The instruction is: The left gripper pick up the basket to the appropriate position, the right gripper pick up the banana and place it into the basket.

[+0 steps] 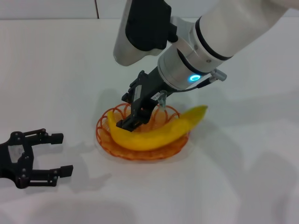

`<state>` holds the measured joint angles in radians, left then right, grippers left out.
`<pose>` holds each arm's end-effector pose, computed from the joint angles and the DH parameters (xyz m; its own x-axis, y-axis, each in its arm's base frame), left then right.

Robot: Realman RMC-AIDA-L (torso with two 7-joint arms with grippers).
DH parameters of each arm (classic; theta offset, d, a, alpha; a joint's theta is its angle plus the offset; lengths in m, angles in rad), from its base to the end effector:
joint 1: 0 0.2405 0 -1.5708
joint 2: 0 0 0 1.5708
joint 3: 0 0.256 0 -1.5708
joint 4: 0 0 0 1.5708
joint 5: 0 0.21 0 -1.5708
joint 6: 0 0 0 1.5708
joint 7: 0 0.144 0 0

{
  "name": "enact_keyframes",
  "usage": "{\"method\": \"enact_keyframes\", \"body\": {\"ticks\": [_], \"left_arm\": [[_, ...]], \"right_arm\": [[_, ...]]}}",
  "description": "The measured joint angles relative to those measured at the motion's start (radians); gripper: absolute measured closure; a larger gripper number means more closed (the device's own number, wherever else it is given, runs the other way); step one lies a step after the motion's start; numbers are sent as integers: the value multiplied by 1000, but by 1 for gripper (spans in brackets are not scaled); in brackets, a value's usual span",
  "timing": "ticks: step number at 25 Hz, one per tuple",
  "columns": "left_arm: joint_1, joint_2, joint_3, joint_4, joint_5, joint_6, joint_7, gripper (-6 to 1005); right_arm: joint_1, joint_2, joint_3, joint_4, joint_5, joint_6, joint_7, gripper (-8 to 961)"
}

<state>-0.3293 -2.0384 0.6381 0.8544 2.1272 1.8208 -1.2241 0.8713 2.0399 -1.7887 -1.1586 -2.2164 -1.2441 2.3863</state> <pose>-0.3115 0.2593 0.0450 0.8924 0.2482 0.3768 0.3256 -0.9324 -0.1569 0.0727 0.3559 -0.0894 0.9653 -0.1531 0.2115 -0.1225 -0.9809 -0.1509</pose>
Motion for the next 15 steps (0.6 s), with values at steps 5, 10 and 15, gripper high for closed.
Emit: {"method": "enact_keyframes", "body": {"ticks": [5,10,15], "left_arm": [[8,1,0,0,-1,-1,1,120],[15,2,0,0,-3,-1,5,120],[28,3,-40,0,-5,0,17,120]], "right_arm": [[-14,-2,16,-33,0,-17,0,280],[-118,-9,116,-154,-7,-79,-38,276],[-286,-10,250,-275,8,-153,-145,277]]}}
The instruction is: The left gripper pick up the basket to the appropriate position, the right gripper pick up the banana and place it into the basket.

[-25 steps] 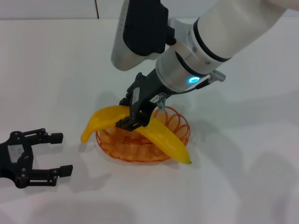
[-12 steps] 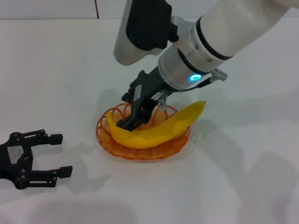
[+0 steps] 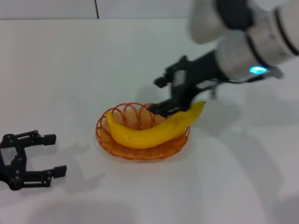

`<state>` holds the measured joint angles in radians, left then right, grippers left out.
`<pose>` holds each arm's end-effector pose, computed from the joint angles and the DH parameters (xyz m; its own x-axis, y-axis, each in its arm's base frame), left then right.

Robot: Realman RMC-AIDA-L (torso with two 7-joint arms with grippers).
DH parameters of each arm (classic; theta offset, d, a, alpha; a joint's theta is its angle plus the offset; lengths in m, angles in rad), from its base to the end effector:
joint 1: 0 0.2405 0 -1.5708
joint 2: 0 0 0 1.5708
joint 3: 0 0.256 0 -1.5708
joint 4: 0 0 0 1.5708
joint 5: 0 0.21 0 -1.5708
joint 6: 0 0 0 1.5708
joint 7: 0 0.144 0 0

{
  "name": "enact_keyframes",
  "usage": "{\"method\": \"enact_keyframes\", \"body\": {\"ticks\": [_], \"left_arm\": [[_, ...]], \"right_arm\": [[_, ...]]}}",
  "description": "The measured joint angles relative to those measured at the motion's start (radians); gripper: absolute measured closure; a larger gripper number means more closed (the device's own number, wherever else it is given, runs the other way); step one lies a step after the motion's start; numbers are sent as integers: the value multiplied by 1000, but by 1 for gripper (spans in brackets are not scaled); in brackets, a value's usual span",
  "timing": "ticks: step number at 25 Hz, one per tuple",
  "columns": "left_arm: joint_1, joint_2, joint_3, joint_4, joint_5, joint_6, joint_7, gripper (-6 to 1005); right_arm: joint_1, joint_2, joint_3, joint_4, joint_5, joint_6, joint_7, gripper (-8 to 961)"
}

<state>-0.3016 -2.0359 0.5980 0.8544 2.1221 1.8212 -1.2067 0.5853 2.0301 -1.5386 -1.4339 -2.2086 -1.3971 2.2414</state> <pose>-0.3210 0.2519 0.0515 0.8823 0.2568 0.3944 0.3532 -0.9151 -0.1945 0.1141 0.3452 -0.0200 0.9767 -0.2079 0.0529 -0.1918 -0.9567 -0.2188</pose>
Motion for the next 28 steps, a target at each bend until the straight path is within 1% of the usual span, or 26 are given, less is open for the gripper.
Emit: {"method": "enact_keyframes", "body": {"ticks": [3,7,10,12,13,14,18,20,24,26,28], "left_arm": [[8,0,-15,0,0,5,7,120],[20,0,-24,0,7,6,15,120],[26,0,-25,0,8,7,16,120],[31,1,-26,0,8,7,19,120],[33,1,-27,0,8,7,20,120],[36,1,-31,0,8,7,24,120],[33,2,-40,0,4,6,28,120],[25,2,-40,0,4,5,28,120],[15,1,-41,0,9,-1,34,120],[12,1,-41,0,9,-2,43,120],[8,1,-41,0,9,-2,50,120]], "right_arm": [[-98,1,85,-43,52,-52,-93,278],[-190,0,213,-37,160,-136,-248,279],[-250,-1,315,6,200,-184,-384,279],[-272,-1,376,72,217,-193,-464,280],[-280,-1,440,177,244,-208,-580,280],[-280,-1,440,177,244,-208,-580,280],[-264,-7,553,387,262,-237,-810,281],[-250,-16,599,470,258,-243,-891,282],[-220,-43,619,602,251,-303,-1061,283],[-216,-49,624,643,250,-320,-1146,283],[-214,-50,633,671,249,-304,-1197,284]]}}
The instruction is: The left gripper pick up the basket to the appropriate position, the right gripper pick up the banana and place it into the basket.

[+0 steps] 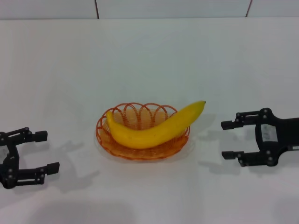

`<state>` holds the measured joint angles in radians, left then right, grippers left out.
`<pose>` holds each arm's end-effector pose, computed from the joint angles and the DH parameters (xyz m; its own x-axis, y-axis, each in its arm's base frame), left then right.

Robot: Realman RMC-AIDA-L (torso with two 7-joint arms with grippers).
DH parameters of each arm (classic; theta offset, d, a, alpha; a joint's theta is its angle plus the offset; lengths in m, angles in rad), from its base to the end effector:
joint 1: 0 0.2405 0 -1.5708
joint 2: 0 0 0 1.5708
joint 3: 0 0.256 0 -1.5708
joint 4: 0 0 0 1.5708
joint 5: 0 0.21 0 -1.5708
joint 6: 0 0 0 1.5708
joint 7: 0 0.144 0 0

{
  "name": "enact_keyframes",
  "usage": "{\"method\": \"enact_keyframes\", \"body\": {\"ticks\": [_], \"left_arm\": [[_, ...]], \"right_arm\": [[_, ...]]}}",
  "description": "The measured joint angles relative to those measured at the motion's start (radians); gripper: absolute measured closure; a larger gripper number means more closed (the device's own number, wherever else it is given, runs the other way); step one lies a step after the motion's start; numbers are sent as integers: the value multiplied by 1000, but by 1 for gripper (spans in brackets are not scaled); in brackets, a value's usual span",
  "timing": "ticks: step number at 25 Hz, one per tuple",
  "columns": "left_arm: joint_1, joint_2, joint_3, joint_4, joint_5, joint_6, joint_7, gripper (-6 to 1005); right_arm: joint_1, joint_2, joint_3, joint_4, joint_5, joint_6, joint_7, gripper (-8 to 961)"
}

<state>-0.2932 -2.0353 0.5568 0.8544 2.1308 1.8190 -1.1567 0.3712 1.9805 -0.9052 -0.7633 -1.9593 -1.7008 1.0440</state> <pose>-0.3268 0.2494 0.0565 0.8910 0.2258 0.3938 0.3372 -0.9100 -0.2411 0.2955 0.2813 0.0260 0.9471 -0.0204 -0.3202 -0.0774 -0.9831 -0.1662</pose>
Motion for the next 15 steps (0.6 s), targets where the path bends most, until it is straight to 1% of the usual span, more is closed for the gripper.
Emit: {"method": "enact_keyframes", "body": {"ticks": [3,5,7,9,11,14,15], "left_arm": [[-4,-1,0,0,0,-1,0,120],[-6,-1,0,0,0,-1,0,120],[-6,-2,0,0,0,-1,0,120],[-6,-2,0,-6,0,-1,0,120],[-7,-1,0,-11,0,-1,0,120],[-7,0,0,-13,1,-1,-1,120],[-7,0,0,-13,1,-1,-1,120]], "right_arm": [[8,0,-1,23,-8,56,-18,288],[30,-2,2,55,-20,91,-18,284],[60,-9,6,104,-27,126,-17,281],[91,-22,6,158,-30,150,-16,277],[104,-29,6,184,-32,154,-18,273],[105,-31,7,189,-34,152,-21,268],[103,-30,7,189,-34,152,-23,228]]}}
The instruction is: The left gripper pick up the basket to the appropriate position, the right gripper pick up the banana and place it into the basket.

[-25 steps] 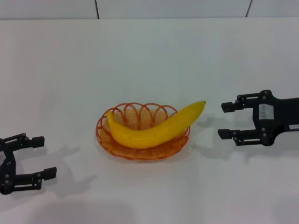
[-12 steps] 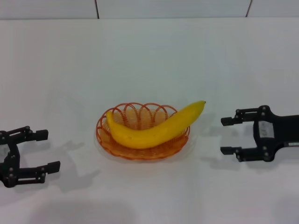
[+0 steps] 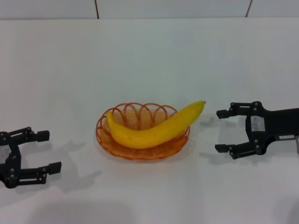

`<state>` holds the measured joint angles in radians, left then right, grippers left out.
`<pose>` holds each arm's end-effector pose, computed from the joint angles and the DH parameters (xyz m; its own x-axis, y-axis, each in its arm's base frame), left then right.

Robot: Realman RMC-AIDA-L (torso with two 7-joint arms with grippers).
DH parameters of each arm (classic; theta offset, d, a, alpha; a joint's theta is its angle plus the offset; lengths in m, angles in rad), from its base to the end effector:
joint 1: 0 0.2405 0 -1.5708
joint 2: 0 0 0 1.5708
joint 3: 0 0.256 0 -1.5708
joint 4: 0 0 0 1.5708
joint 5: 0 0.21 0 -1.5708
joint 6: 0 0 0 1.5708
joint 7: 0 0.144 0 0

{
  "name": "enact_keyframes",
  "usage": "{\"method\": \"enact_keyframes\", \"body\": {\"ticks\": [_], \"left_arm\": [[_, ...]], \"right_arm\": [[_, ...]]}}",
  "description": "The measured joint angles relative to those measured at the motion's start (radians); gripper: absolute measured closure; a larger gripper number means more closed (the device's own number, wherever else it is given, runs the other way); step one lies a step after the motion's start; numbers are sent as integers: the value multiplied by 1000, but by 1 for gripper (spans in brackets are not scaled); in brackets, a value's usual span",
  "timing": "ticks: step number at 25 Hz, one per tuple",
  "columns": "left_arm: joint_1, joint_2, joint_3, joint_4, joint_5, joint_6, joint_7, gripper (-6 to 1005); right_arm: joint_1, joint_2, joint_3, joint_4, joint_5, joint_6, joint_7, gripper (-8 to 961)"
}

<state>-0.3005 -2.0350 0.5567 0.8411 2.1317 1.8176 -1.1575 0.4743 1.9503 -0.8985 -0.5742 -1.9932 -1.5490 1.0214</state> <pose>-0.3257 0.2507 0.0544 0.8875 0.2288 0.4000 0.3398 -0.9113 -0.2327 0.3046 0.3065 0.0104 0.9601 -0.0807 -0.2679 -0.1353 -0.9721 -0.1918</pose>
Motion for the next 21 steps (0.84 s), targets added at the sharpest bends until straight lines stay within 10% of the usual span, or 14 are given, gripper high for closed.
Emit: {"method": "enact_keyframes", "body": {"ticks": [4,21], "left_arm": [[0,0,0,-1,1,0,0,120],[-18,-5,0,-10,0,-26,1,120]], "right_arm": [[-5,5,-2,-4,-1,2,-3,69],[1,13,-2,-1,0,-6,-5,65]]}}
